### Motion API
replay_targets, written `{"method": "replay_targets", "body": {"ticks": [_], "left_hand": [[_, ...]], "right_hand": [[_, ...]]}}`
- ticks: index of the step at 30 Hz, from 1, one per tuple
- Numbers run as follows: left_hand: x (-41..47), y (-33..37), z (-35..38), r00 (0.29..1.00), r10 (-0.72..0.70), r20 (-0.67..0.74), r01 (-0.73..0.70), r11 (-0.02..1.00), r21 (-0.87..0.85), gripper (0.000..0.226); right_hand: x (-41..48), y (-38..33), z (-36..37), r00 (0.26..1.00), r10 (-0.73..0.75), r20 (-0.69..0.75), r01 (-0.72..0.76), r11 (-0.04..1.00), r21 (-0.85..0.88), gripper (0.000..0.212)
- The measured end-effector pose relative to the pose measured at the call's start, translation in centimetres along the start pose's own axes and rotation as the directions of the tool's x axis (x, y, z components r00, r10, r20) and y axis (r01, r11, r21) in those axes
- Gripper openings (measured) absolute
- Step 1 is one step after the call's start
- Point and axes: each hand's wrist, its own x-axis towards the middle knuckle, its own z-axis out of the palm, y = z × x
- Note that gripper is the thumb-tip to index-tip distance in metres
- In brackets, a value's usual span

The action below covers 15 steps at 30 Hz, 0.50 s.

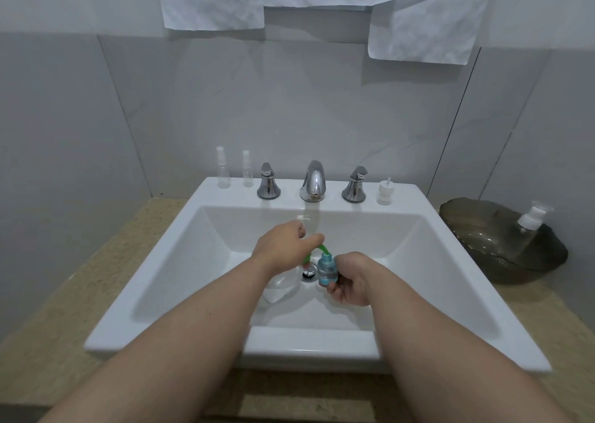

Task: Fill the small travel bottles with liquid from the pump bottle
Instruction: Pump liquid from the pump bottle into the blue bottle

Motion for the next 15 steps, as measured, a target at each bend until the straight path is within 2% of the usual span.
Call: {"method": "replay_targets", "body": {"ticks": [15], "left_hand": [[0.28, 0.12, 0.34, 1.0, 0.021, 0.021, -0.021, 1.0, 0.004, 0.034]], "right_hand": [[0.17, 0.01, 0.02, 1.0, 0.014, 0.003, -0.014, 1.0, -0.018, 0.036]]}}
